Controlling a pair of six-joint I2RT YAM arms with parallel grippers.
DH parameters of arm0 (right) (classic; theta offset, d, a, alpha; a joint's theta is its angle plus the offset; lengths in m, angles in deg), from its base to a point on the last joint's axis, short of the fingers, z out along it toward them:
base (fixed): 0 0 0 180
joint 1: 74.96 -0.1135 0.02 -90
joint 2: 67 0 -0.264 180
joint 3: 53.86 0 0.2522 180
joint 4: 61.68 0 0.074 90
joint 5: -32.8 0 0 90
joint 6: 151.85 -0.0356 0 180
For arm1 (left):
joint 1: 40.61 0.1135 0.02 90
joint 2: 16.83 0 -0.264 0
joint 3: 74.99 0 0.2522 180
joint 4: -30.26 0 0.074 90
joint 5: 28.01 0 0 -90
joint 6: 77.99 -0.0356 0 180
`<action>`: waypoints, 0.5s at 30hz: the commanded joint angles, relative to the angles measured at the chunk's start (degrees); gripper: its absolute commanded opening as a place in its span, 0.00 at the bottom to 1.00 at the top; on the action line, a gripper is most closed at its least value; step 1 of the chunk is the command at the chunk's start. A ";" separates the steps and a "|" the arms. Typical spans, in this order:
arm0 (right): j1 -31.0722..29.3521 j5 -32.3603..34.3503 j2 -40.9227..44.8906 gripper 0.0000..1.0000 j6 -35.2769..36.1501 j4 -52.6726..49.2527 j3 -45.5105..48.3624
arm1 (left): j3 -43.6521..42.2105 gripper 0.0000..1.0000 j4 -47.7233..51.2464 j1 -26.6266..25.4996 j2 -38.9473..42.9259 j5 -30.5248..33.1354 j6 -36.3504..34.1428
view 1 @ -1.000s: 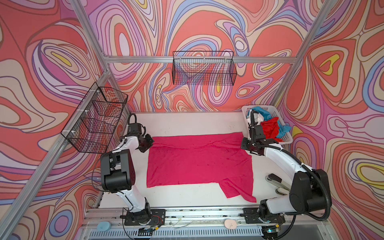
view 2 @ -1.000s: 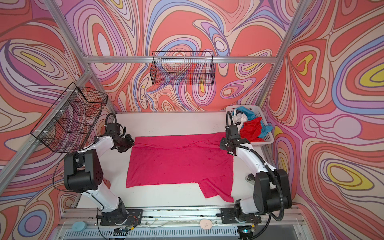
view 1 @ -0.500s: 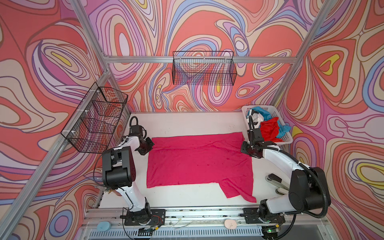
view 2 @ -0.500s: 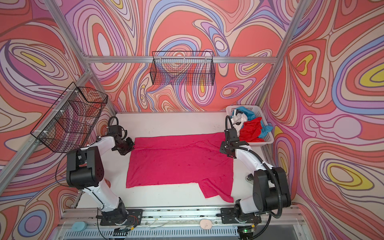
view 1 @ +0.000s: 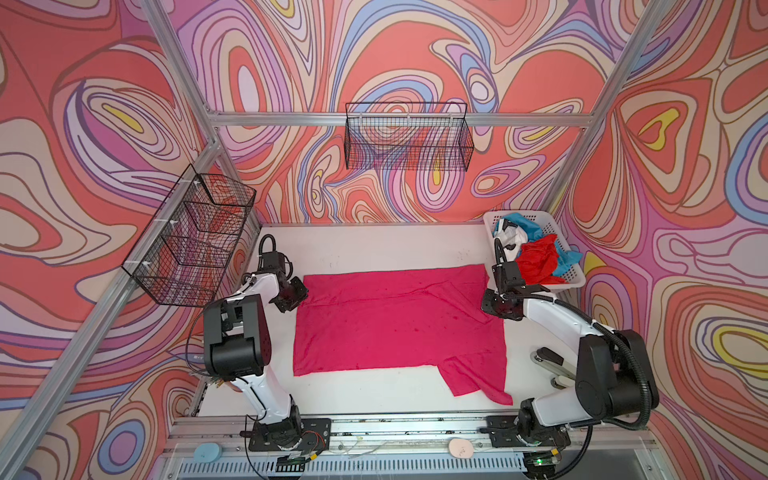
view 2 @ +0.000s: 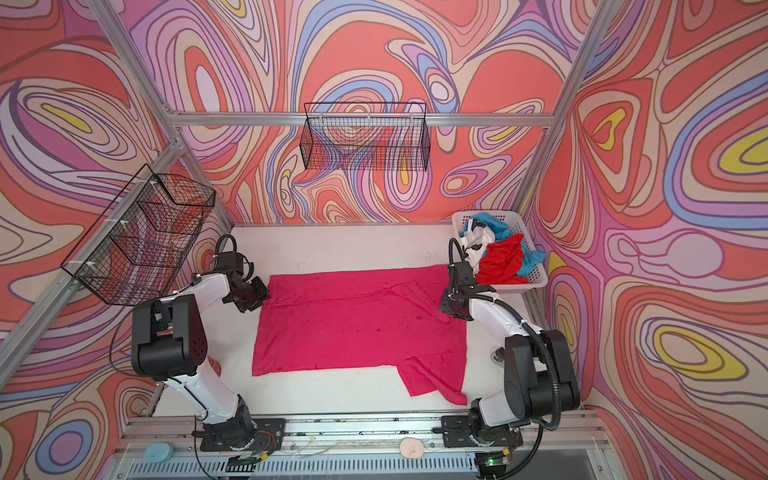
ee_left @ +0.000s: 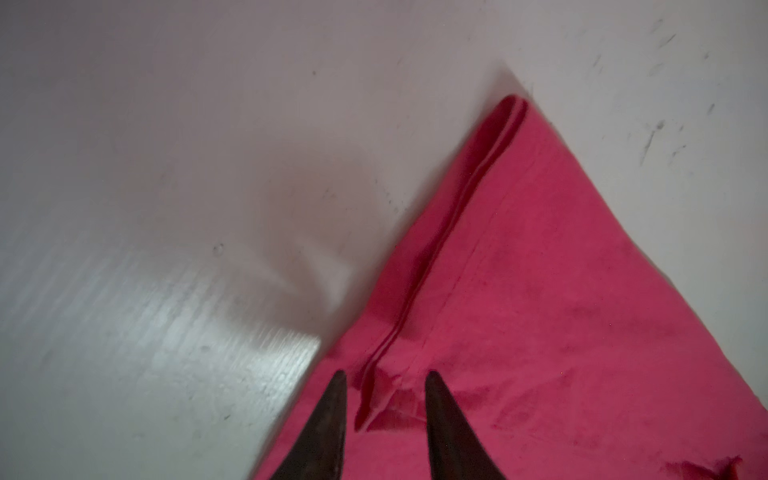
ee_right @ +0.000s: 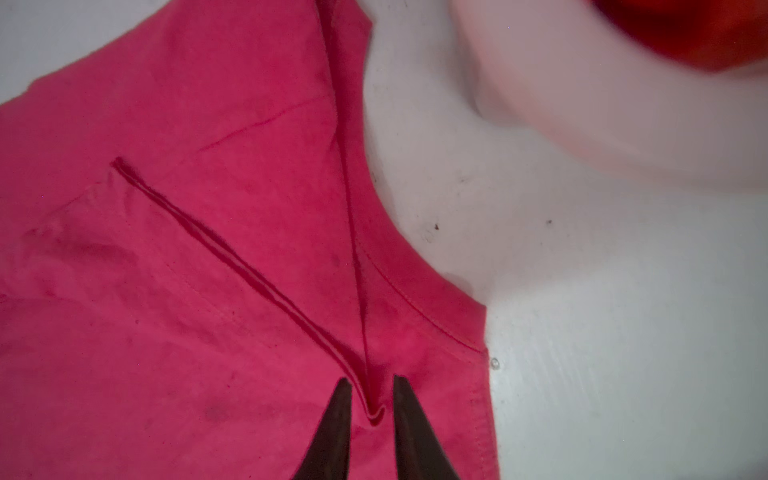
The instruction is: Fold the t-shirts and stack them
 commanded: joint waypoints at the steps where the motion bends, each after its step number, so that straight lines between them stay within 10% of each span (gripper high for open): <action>1: 0.20 0.06 1.63 0.25 0.63 -1.91 -3.07 | -0.05 0.44 2.15 0.24 4.15 0.52 0.33; 15: -4.00 -13.65 -20.84 0.48 7.79 4.59 -21.62 | 4.41 0.52 -1.38 -8.40 0.89 -2.58 2.80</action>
